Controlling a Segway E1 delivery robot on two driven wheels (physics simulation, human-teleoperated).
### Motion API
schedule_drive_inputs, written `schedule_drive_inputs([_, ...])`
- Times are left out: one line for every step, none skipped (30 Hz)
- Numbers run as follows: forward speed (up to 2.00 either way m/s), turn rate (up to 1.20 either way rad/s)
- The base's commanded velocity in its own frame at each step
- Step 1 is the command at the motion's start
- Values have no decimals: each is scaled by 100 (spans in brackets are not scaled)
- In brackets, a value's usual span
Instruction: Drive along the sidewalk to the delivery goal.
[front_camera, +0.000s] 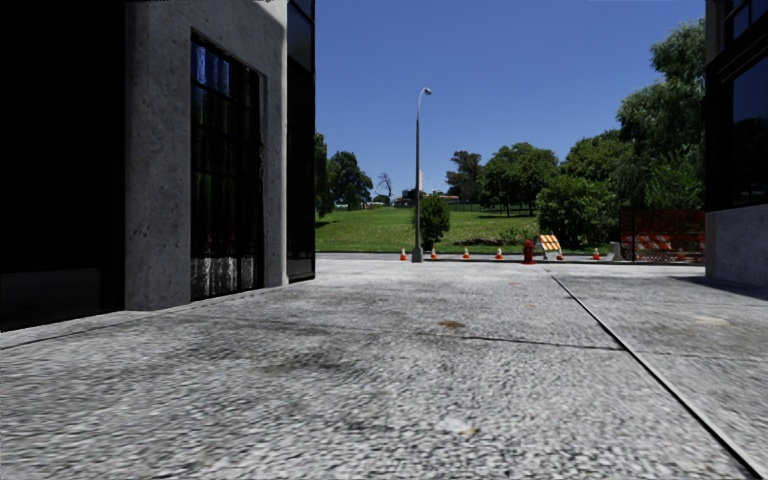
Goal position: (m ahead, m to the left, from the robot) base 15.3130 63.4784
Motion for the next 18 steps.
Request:
schedule_drive_inputs([200, 0])
schedule_drive_inputs([200, 0])
schedule_drive_inputs([200, 0])
schedule_drive_inputs([200, 0])
schedule_drive_inputs([200, 0])
schedule_drive_inputs([200, 0])
schedule_drive_inputs([200, 0])
schedule_drive_inputs([200, 0])
schedule_drive_inputs([200, 0])
schedule_drive_inputs([200, 0])
schedule_drive_inputs([200, 0])
schedule_drive_inputs([200, 0])
schedule_drive_inputs([200, 0])
schedule_drive_inputs([200, 0])
schedule_drive_inputs([200, 0])
schedule_drive_inputs([200, 0])
schedule_drive_inputs([200, 0])
schedule_drive_inputs([200, 0])
